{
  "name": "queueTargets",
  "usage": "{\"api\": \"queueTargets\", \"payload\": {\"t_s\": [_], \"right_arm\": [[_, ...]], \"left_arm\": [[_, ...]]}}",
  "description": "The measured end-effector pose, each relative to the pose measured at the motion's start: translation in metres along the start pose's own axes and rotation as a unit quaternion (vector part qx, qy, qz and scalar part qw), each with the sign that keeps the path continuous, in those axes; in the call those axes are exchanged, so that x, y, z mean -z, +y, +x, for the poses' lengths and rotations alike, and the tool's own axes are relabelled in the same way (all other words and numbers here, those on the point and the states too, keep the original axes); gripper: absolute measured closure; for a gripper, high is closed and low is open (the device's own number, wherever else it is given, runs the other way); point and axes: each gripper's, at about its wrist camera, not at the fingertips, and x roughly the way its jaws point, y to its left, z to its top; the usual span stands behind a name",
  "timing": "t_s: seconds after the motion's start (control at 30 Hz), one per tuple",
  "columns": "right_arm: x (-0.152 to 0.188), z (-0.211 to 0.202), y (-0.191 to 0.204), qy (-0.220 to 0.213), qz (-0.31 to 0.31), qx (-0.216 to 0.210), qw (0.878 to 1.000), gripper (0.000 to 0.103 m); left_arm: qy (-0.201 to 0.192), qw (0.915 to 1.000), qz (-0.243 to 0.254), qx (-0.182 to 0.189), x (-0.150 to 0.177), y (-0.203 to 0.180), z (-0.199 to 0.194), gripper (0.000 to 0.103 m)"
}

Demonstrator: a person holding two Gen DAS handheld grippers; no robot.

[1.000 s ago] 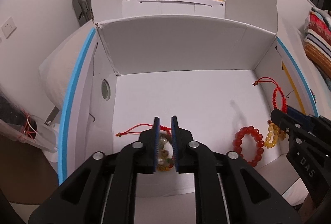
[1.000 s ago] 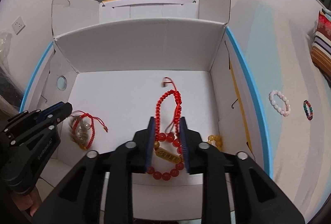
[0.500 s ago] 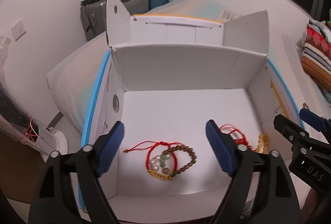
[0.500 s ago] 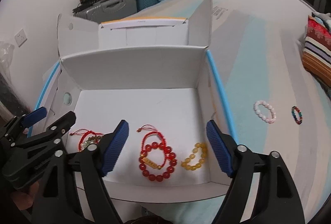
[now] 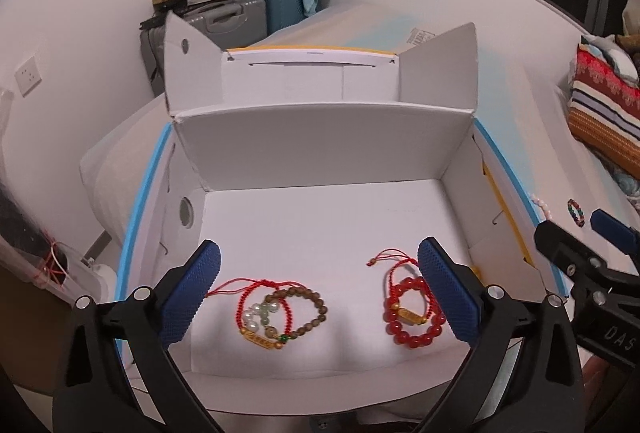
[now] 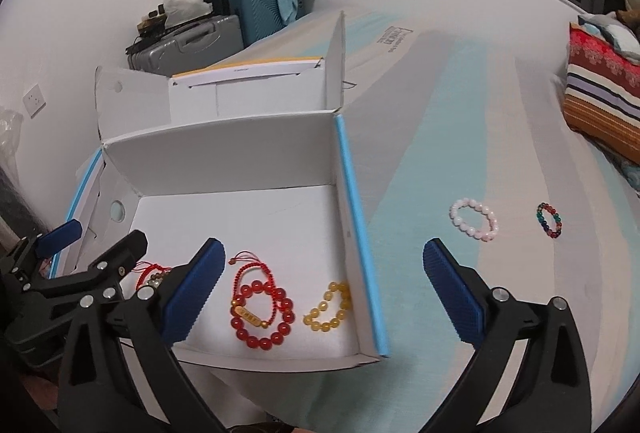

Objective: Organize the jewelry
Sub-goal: 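Move both open tools back over the multicolour and white-pink bracelets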

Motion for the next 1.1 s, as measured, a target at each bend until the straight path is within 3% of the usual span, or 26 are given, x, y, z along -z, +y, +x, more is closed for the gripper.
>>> {"api": "queueTargets", "payload": {"t_s": [0.43,0.7,1.1], "right_arm": [[0.000,-0.011,-0.063,-0.007,0.045,0.021,0.999,0.008],[-0.002,-0.013,-0.111,-0.008,0.067,0.032,0.997,0.008],[-0.002,0.000,-0.210,0.004,0.094,0.083,0.992,0.008]], "left_arm": [[-0.006,0.9996,0.025,0.014,-0.003,-0.051,-0.006,0.006],[-0.003,0.9979,0.055,0.034,-0.005,-0.106,0.001,0.006],[0.003,0.9940,0.085,0.068,-0.015,-0.198,0.023,0.006]]}}
